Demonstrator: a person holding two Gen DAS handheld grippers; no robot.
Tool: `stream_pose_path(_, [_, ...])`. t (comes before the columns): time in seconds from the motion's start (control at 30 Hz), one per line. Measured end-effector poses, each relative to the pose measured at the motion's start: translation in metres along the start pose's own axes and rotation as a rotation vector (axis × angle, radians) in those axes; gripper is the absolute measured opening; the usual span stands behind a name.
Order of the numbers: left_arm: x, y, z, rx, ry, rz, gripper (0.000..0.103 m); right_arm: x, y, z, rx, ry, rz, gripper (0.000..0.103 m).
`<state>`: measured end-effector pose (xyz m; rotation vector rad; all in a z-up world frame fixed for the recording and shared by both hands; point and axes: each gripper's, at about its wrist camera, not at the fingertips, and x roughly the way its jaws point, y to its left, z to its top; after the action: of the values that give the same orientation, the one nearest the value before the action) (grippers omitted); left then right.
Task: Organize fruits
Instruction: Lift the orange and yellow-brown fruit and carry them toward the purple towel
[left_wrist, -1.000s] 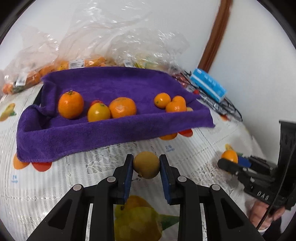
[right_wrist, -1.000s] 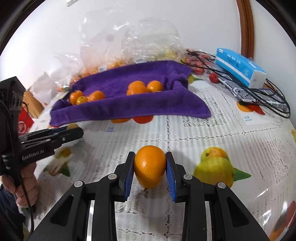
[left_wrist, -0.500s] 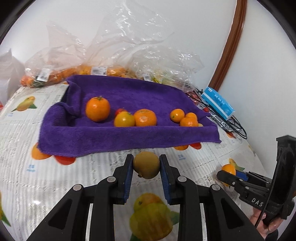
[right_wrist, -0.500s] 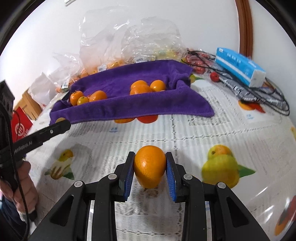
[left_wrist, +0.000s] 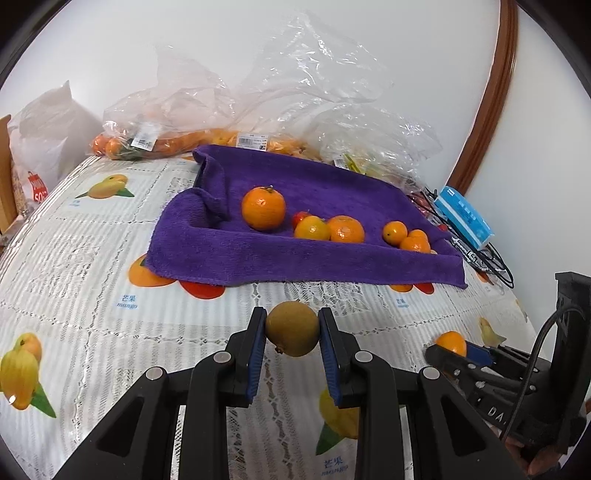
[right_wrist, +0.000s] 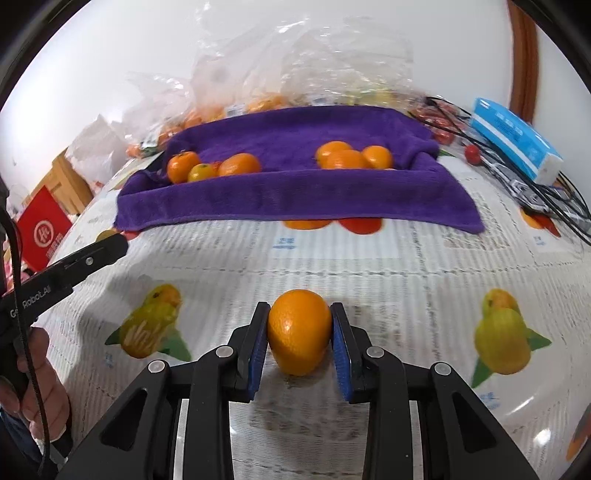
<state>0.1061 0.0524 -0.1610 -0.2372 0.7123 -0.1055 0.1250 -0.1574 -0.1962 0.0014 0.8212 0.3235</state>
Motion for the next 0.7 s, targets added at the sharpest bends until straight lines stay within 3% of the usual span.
stream_pose_path(0.27, [-0.006, 0.0, 0.001, -0.002, -0.024, 0.013, 0.027, -0.001, 0.019, -0.001, -0.034, -0.003, 0.022, 0.032])
stream_pose_path(0.47, [-0.01, 0.004, 0.003, -0.022, -0.045, 0.012, 0.027, -0.013, -0.002, -0.002, 0.057, -0.002, 0.022, 0.032])
stream_pose_path(0.7, [-0.013, 0.003, 0.003, -0.012, -0.064, 0.03, 0.027, -0.045, -0.02, 0.009, 0.096, -0.081, -0.035, 0.032])
